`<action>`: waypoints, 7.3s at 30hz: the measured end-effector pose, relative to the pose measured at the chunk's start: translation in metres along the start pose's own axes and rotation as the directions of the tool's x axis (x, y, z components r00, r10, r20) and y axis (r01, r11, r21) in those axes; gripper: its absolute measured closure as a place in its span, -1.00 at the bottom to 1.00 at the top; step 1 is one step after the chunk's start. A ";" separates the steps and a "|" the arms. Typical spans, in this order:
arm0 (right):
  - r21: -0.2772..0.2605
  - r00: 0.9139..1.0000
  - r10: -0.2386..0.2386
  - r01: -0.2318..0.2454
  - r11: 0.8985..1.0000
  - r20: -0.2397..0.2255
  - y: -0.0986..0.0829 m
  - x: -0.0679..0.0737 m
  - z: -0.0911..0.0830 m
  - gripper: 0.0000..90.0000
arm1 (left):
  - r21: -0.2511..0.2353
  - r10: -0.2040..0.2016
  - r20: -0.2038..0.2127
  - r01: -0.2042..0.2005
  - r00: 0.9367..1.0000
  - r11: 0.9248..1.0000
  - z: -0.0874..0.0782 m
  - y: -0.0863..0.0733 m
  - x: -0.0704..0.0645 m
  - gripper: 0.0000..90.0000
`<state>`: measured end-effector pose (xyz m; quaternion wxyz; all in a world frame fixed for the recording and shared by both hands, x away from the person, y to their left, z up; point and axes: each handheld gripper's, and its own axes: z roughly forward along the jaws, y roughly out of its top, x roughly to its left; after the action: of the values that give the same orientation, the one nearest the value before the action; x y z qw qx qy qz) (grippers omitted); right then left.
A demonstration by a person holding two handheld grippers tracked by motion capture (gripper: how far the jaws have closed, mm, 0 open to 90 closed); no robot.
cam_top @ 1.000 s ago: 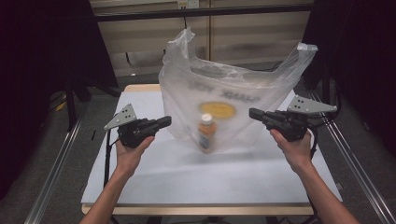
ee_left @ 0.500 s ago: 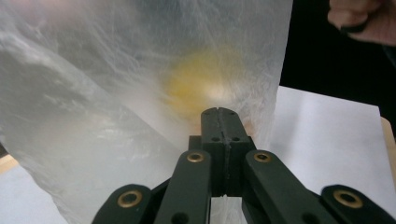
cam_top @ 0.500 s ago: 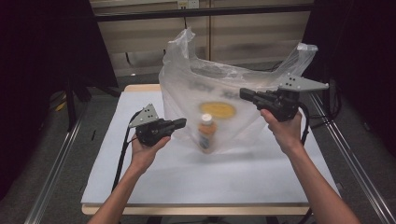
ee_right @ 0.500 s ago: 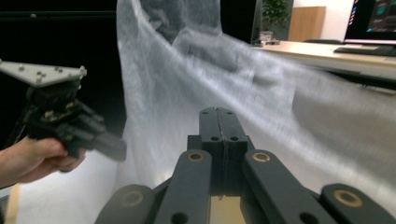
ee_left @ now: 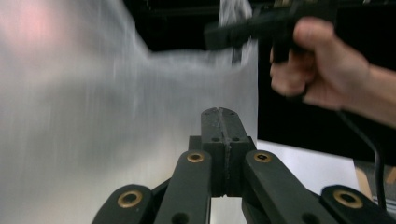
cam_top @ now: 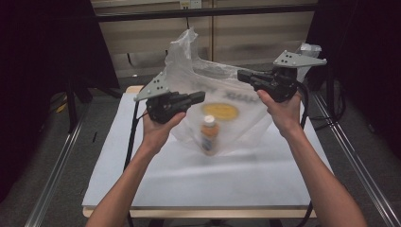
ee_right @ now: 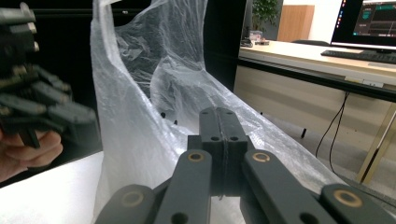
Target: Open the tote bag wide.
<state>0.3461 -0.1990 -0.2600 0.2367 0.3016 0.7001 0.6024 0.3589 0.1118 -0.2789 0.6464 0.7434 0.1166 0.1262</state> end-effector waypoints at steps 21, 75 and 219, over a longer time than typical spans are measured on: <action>0.168 0.998 0.013 -0.002 0.986 -0.063 -0.045 0.022 0.051 1.00 | 0.069 -0.031 -0.038 0.033 0.999 0.997 0.036 -0.008 0.019 1.00; 0.328 0.997 0.064 -0.047 0.943 -0.040 -0.140 0.019 0.056 1.00 | 0.364 -0.091 -0.083 0.115 0.992 0.924 0.031 -0.116 0.031 1.00; 0.791 0.967 -0.098 0.249 0.559 -0.235 -0.195 -0.027 0.033 1.00 | 0.867 0.110 -0.008 -0.048 0.994 0.496 0.005 -0.181 0.062 1.00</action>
<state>0.3609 -0.2129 -0.4583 0.0714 0.2553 0.9412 0.2094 0.4175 0.1528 -0.4564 0.1779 0.9670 0.1501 0.1034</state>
